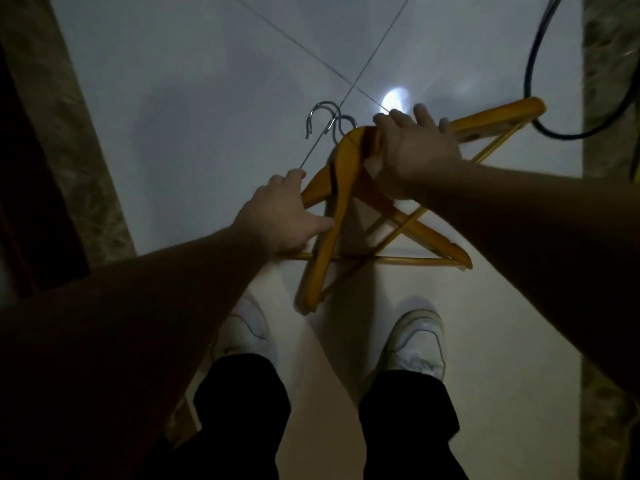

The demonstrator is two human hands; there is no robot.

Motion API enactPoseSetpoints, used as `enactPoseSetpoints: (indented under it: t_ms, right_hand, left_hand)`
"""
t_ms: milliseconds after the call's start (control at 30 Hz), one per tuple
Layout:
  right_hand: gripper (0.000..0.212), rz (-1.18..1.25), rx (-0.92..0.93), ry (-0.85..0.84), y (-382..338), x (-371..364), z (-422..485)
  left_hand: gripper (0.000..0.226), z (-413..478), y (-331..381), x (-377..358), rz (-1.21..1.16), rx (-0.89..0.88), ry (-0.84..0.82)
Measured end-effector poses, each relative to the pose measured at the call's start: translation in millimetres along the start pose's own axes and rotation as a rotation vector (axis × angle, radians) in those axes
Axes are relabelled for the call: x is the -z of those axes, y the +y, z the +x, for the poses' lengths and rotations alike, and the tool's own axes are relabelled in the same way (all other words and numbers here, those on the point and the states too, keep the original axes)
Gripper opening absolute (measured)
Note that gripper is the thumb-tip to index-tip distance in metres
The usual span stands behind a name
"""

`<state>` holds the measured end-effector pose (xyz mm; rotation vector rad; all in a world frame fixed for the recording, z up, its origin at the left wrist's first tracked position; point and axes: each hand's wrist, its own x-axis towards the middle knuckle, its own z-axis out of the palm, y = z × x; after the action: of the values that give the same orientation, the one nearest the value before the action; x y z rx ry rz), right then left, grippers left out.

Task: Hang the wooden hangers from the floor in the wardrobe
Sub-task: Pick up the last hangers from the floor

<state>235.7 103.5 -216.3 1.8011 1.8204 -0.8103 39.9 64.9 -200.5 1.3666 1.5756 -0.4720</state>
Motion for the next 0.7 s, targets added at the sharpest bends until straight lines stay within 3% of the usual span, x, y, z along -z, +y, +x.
enactPoseSetpoints:
  t_ms: [133,267,367,533,700]
  right_hand:
    - [0.075,-0.074,0.003,0.015,0.9,-18.7,15.1]
    - [0.067,-0.081,-0.010,0.040,0.4,-19.0,11.3]
    - [0.066,-0.087,0.060,0.020,-0.9,-17.0,2.4]
    - [0.058,0.059,0.102,0.050,-8.6,-33.6,-14.4]
    - [0.060,0.180,-0.041,0.008,-13.7,-61.1,-14.9]
  left_hand:
    - [0.111,26.4,-0.3,-15.3,0.037,-0.019,-0.026]
    - [0.106,30.5,4.5,-22.4,0.136,-0.038,0.023]
    - [0.103,31.9,6.9,-21.8,0.071,-0.012,0.013]
    - [0.084,34.4,2.6,-21.0,0.046,0.004,0.049]
    - [0.055,48.9,-5.7,-21.3,0.158,-0.005,0.102]
